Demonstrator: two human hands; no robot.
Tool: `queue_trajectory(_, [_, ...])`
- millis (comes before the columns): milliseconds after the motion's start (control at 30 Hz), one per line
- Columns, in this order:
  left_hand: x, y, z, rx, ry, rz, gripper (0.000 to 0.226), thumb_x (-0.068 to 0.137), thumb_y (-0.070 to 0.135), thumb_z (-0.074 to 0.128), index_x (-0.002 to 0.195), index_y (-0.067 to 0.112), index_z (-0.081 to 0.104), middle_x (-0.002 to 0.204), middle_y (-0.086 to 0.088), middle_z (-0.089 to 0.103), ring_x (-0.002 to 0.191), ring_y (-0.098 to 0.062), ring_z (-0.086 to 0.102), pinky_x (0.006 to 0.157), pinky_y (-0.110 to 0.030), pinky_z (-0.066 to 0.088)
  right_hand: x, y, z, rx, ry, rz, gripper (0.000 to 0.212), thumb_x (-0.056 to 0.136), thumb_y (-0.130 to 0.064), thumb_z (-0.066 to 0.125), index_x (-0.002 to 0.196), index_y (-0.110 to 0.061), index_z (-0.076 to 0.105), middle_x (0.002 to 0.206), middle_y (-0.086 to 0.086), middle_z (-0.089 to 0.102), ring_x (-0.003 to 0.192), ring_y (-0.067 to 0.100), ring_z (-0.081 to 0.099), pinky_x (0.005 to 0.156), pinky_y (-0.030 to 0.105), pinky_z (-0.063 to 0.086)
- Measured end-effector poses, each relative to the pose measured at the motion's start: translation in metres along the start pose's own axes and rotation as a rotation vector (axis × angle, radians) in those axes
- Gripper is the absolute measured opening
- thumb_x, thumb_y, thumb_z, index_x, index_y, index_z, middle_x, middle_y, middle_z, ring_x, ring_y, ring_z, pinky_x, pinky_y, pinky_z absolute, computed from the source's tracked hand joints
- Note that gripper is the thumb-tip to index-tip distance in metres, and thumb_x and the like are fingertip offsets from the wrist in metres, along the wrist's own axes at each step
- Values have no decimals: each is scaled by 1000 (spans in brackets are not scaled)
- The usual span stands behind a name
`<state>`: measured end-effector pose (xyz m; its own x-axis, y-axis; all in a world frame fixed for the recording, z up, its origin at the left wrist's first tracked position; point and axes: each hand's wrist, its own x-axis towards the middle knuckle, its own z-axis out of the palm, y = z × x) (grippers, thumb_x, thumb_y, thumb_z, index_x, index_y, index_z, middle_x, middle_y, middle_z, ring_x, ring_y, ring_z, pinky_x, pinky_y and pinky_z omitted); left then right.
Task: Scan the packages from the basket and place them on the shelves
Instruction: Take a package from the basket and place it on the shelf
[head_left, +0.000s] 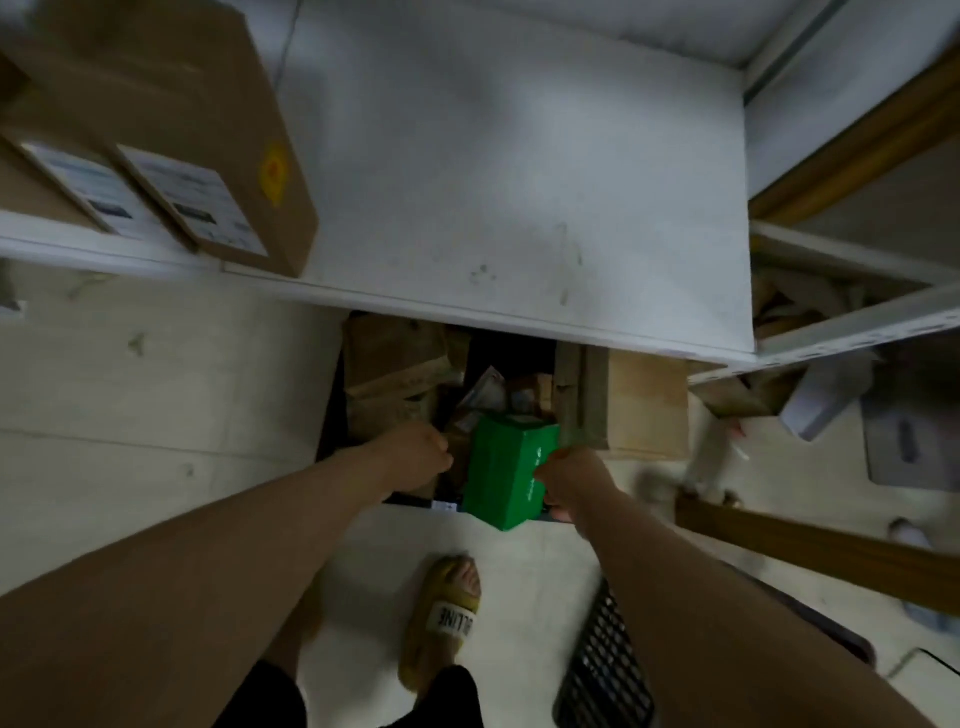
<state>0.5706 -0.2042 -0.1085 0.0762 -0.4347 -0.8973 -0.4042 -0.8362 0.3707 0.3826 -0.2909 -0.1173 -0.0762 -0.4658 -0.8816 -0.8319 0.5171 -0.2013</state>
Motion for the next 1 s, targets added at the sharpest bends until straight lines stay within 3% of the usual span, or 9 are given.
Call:
queue_trajectory(33, [10, 6, 9, -34, 4, 30, 11, 101, 18, 57, 95, 26, 62, 107, -3, 62, 109, -23, 55, 103, -34, 44, 11, 9, -1, 31, -8, 11, 29, 92, -11, 62, 119, -2, 65, 113, 18, 69, 103, 35, 69, 89, 47, 60])
queue_trajectory(133, [52, 15, 37, -82, 16, 33, 40, 100, 17, 58, 136, 2, 54, 137, -19, 56, 129, -35, 52, 104, -36, 42, 48, 29, -1, 106, -38, 35, 33, 92, -12, 63, 123, -3, 65, 121, 19, 68, 110, 36, 68, 89, 47, 60])
queue_trajectory(267, [106, 22, 61, -257, 35, -3, 31, 101, 12, 56, 129, -2, 54, 122, -22, 59, 108, -30, 60, 82, -15, 43, 103, 45, 14, 247, -42, 52, 32, 88, -19, 65, 118, -8, 64, 115, 18, 69, 103, 37, 69, 86, 52, 60])
queue_trajectory(433, [161, 28, 77, -567, 64, -54, 65, 105, 36, 48, 159, 14, 18, 160, -11, 31, 141, -30, 38, 113, -36, 32, 138, 48, 31, 359, -78, -2, 40, 101, -24, 58, 138, -13, 46, 119, 8, 49, 106, 27, 48, 94, 46, 50])
queue_trajectory(567, [157, 26, 86, -758, -27, -159, 64, 93, 65, 52, 144, 27, 44, 140, -4, 52, 128, -30, 51, 112, -52, 38, 132, 49, 35, 553, -149, 14, 45, 104, -27, 51, 147, -22, 39, 131, 6, 53, 100, 21, 52, 84, 41, 46])
queue_trajectory(633, [137, 27, 86, -800, -39, -184, 47, 97, 63, 47, 129, 28, 52, 121, -5, 56, 111, -28, 58, 106, -54, 45, 115, 47, 28, 670, -178, 7, 36, 106, -35, 49, 139, -22, 44, 113, 3, 62, 86, 17, 58, 70, 32, 49])
queue_trajectory(733, [96, 31, 85, -890, -55, -208, 46, 99, 60, 46, 123, 23, 57, 113, -9, 59, 90, -28, 60, 92, -54, 51, 81, 45, 11, 748, -203, -17, 38, 105, -44, 48, 133, -18, 53, 99, 5, 65, 83, 21, 64, 61, 29, 52])
queue_trajectory(900, [3, 54, 76, -925, -106, -243, 53, 98, 61, 44, 94, 12, 65, 92, -11, 64, 78, -29, 61, 62, -41, 49, 5, 47, -13, 647, -196, 11, 58, 92, -69, 52, 132, -26, 54, 113, 11, 70, 105, 34, 65, 98, 53, 50])
queue_trajectory(1000, [-50, 63, 75, -971, -104, -250, 58, 91, 67, 52, 105, 12, 66, 99, -14, 64, 88, -33, 63, 75, -46, 56, -55, 49, -36, 650, -202, 25, 67, 87, -77, 50, 126, -24, 57, 114, 13, 69, 107, 36, 63, 102, 58, 46])
